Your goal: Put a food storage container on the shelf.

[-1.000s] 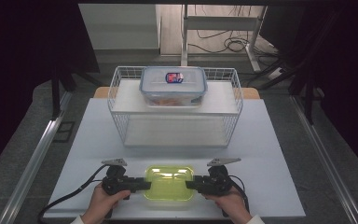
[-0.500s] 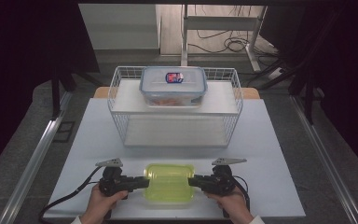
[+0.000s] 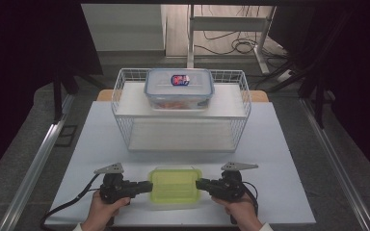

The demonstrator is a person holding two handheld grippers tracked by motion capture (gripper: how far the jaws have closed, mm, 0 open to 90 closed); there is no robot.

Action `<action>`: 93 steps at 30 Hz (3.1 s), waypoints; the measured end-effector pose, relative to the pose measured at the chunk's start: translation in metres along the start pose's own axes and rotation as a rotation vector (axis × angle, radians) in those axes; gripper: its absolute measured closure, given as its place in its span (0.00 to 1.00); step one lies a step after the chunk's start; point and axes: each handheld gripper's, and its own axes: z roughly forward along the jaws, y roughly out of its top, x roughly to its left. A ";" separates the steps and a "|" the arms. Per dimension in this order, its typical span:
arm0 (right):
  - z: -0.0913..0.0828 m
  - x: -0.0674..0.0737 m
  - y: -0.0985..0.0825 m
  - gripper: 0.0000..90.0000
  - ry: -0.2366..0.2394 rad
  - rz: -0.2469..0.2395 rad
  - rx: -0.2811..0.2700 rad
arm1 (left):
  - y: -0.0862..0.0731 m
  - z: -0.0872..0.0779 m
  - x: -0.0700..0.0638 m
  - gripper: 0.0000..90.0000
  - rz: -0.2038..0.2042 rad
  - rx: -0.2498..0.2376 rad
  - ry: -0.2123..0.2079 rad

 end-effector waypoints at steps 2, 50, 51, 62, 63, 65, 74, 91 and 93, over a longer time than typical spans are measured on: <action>-0.001 0.002 0.001 0.88 -0.003 -0.015 -0.008 | 0.000 -0.001 -0.001 0.91 0.003 -0.006 0.002; -0.044 0.041 0.087 0.88 -0.057 -0.230 -0.150 | 0.085 -0.035 -0.030 0.90 0.155 -0.113 0.046; -0.044 0.041 0.089 0.88 -0.061 -0.232 -0.149 | 0.087 -0.035 -0.030 0.90 0.159 -0.114 0.048; -0.051 0.043 0.109 0.89 -0.064 -0.235 -0.179 | 0.111 -0.040 -0.031 0.90 0.171 -0.134 0.046; -0.052 0.044 0.111 0.89 -0.065 -0.235 -0.182 | 0.114 -0.042 -0.032 0.90 0.177 -0.137 0.046; -0.055 0.046 0.117 0.88 -0.069 -0.238 -0.190 | 0.120 -0.043 -0.034 0.90 0.181 -0.140 0.046; -0.066 0.052 0.146 0.88 -0.061 -0.231 -0.222 | 0.153 -0.055 -0.041 0.90 0.198 -0.161 0.046; -0.084 0.066 0.221 0.88 -0.105 -0.259 -0.253 | 0.235 -0.076 -0.042 0.90 0.207 -0.170 0.036; -0.084 0.063 0.231 0.88 -0.108 -0.253 -0.254 | 0.244 -0.076 -0.039 0.90 0.201 -0.168 0.033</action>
